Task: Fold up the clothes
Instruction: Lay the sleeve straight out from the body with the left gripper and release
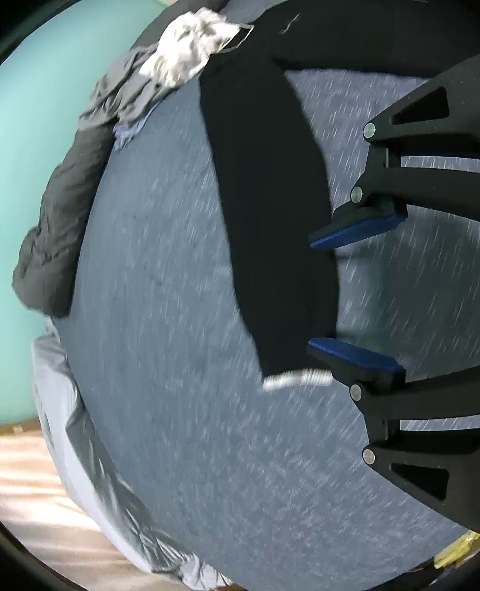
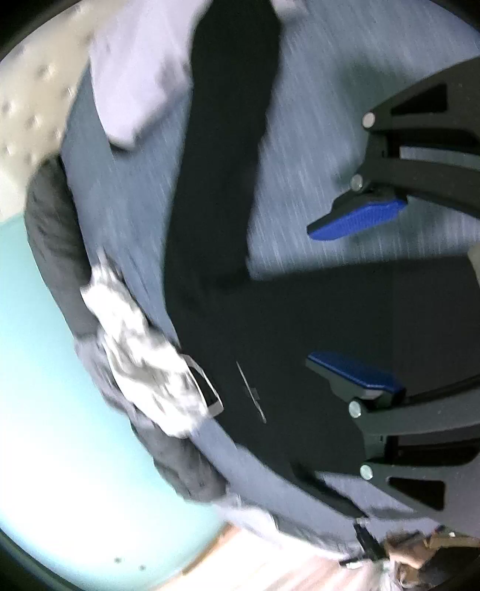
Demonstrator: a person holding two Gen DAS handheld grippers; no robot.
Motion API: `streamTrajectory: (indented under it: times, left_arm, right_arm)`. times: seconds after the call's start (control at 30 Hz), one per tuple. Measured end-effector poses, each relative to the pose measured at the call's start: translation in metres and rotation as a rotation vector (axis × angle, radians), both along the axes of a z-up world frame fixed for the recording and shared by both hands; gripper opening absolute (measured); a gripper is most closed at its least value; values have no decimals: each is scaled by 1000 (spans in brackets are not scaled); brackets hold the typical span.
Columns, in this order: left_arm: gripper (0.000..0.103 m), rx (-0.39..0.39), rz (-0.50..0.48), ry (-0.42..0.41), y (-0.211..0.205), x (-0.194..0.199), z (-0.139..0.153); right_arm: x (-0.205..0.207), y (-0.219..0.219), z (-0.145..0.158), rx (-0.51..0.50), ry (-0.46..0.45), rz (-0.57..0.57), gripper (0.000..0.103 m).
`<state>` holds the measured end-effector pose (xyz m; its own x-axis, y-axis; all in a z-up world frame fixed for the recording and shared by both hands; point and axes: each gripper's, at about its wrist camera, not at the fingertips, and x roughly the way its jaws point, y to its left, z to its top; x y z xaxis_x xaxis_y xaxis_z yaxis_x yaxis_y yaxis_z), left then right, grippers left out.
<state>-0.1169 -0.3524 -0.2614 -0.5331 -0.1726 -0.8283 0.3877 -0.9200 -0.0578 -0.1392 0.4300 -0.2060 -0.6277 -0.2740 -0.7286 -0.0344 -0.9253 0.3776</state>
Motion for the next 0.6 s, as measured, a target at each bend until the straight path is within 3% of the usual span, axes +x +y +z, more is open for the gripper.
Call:
streamTrajectory:
  times: [0.1, 0.17, 0.3, 0.6]
  left_arm:
    - [60, 0, -35, -1, 22, -4, 6]
    - [63, 3, -63, 9, 37, -8, 7]
    - [65, 9, -115, 23, 70, -11, 8]
    - [66, 35, -197, 52, 137, -14, 2]
  right_arm:
    - [5, 59, 13, 44, -12, -94, 64]
    - [12, 108, 19, 52, -22, -191, 71]
    - [21, 174, 19, 65, -47, -319, 71]
    - [18, 229, -6, -3, -112, -354, 71]
